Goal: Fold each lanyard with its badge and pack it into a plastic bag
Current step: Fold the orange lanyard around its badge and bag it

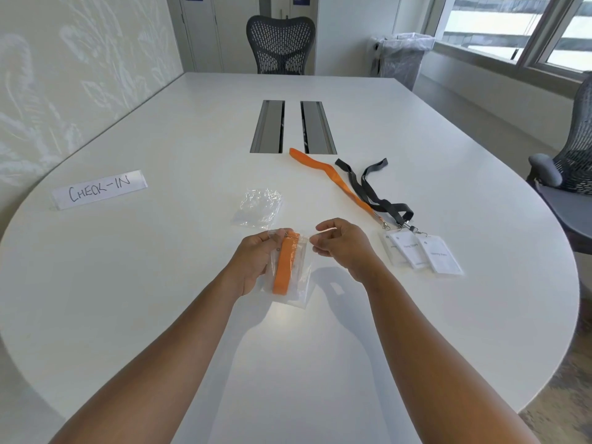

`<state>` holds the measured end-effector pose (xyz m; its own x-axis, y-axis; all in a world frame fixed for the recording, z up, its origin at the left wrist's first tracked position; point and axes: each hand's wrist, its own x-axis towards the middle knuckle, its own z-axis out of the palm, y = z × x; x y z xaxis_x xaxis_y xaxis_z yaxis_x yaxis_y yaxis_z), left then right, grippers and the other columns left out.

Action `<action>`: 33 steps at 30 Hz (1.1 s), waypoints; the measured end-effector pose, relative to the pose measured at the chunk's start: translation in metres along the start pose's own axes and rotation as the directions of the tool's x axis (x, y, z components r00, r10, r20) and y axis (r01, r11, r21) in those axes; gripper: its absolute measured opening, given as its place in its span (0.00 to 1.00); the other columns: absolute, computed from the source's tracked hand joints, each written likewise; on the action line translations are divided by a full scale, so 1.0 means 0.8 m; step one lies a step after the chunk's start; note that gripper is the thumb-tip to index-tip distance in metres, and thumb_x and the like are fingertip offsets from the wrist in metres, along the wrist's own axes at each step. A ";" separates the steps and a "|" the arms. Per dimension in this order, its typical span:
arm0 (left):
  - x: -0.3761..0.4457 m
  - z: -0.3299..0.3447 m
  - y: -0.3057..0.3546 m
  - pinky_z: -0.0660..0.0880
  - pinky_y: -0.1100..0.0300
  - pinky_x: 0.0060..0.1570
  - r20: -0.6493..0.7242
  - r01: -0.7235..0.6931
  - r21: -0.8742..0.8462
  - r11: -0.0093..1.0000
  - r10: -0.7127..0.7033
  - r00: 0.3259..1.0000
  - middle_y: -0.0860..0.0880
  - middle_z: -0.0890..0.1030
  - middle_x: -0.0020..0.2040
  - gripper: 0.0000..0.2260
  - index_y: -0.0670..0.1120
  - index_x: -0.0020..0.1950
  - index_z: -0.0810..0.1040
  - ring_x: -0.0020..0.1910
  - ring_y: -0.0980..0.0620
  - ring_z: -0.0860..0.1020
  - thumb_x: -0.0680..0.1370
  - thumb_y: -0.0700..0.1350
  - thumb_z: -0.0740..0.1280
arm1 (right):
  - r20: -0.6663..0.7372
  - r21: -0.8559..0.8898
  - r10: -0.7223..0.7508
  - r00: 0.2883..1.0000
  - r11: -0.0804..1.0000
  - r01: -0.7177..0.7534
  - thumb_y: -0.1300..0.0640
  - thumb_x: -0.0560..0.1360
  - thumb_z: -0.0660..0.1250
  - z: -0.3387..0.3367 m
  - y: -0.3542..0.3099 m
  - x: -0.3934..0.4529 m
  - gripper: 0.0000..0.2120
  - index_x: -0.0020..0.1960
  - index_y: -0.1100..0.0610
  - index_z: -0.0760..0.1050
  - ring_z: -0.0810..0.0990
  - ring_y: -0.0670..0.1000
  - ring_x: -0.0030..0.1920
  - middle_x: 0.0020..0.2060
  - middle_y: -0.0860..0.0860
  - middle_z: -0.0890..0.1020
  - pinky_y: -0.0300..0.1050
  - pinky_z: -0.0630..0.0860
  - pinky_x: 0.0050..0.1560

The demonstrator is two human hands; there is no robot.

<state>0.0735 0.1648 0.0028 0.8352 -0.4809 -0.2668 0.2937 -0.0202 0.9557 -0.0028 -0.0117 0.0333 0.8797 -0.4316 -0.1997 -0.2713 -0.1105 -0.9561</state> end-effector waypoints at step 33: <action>0.015 0.001 -0.017 0.77 0.49 0.54 -0.029 0.039 -0.058 0.998 -0.041 0.999 0.46 0.84 0.46 0.07 0.46 0.50 0.77 0.43 0.47 0.81 0.81 0.48 0.69 | -0.010 0.079 0.095 0.995 0.992 -0.093 0.61 0.74 0.72 0.005 0.028 0.015 0.14 0.58 0.58 0.75 0.79 0.52 0.45 0.46 0.56 0.81 0.47 0.79 0.49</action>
<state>0.0794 0.1588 -0.0137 0.8359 -0.4536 -0.3091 0.3525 0.0121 0.9357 0.0032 -0.0160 0.0090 0.8461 -0.4492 -0.2870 -0.3207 0.0012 -0.9472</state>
